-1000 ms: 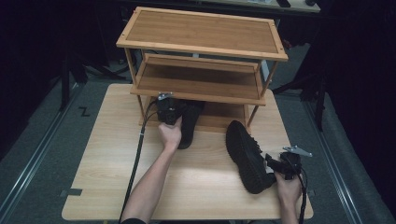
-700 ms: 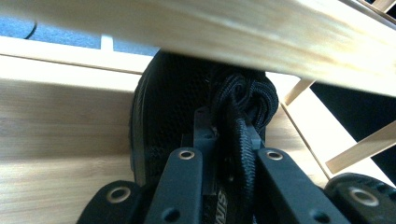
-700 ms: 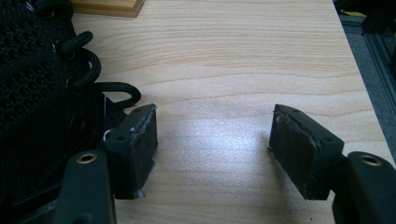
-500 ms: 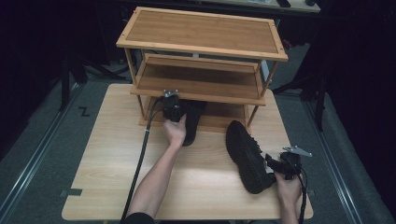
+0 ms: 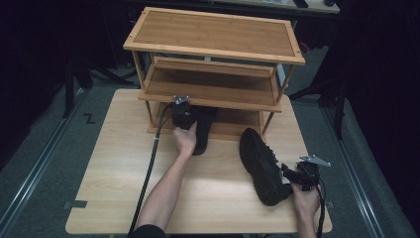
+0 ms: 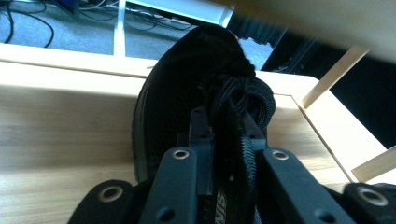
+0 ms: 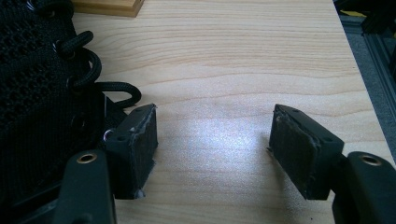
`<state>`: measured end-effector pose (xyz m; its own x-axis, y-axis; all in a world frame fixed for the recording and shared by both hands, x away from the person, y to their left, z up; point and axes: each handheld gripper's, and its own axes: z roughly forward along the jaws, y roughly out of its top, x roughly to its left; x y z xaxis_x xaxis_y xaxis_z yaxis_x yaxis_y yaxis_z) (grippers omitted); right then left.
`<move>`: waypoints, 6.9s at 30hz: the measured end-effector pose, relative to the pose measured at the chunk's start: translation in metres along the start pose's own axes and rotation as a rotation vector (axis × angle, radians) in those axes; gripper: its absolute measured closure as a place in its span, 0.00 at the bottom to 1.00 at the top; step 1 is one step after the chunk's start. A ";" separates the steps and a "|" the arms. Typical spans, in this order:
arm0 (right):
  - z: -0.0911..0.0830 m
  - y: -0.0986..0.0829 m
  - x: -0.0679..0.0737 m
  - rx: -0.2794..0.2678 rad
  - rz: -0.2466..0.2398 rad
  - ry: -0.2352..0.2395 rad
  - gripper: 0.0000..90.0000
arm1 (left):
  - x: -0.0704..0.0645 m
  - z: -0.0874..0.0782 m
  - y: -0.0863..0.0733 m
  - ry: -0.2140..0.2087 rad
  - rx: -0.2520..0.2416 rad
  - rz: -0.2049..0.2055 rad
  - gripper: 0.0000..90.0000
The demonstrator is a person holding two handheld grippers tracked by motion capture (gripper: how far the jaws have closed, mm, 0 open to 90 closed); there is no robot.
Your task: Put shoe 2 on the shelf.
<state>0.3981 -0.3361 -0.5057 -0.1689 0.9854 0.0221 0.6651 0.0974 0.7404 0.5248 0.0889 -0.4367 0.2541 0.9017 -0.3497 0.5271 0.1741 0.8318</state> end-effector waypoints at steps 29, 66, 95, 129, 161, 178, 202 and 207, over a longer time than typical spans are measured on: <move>0.000 0.000 0.000 0.001 -0.004 -0.002 0.36 | 0.010 -0.019 0.005 0.004 0.081 0.076 0.72; 0.000 0.000 0.000 0.000 -0.007 -0.001 0.36 | 0.005 -0.008 -0.008 -0.020 -0.075 -0.063 0.98; 0.000 0.000 0.002 0.003 -0.018 -0.012 0.37 | 0.016 -0.046 -0.007 0.048 -0.017 0.207 0.50; -0.002 0.001 0.003 0.008 -0.056 0.049 0.32 | 0.082 -0.130 -0.103 0.114 0.174 0.277 0.45; -0.013 0.003 0.017 -0.038 -0.088 0.198 0.37 | 0.104 -0.137 -0.119 0.198 0.238 0.282 0.37; -0.023 0.004 0.029 -0.060 -0.116 0.234 0.39 | 0.105 -0.137 -0.119 0.234 0.236 0.257 0.31; -0.049 0.022 0.060 -0.103 -0.208 0.285 0.39 | 0.107 -0.138 -0.119 0.260 0.235 0.240 0.29; -0.051 0.024 0.066 -0.100 -0.222 0.284 0.39 | 0.107 -0.138 -0.119 0.260 0.235 0.240 0.29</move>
<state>0.3659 -0.2756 -0.4517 -0.5059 0.8621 0.0288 0.5177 0.2767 0.8096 0.3769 0.2195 -0.5135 0.1948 0.9808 -0.0128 0.6559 -0.1205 0.7451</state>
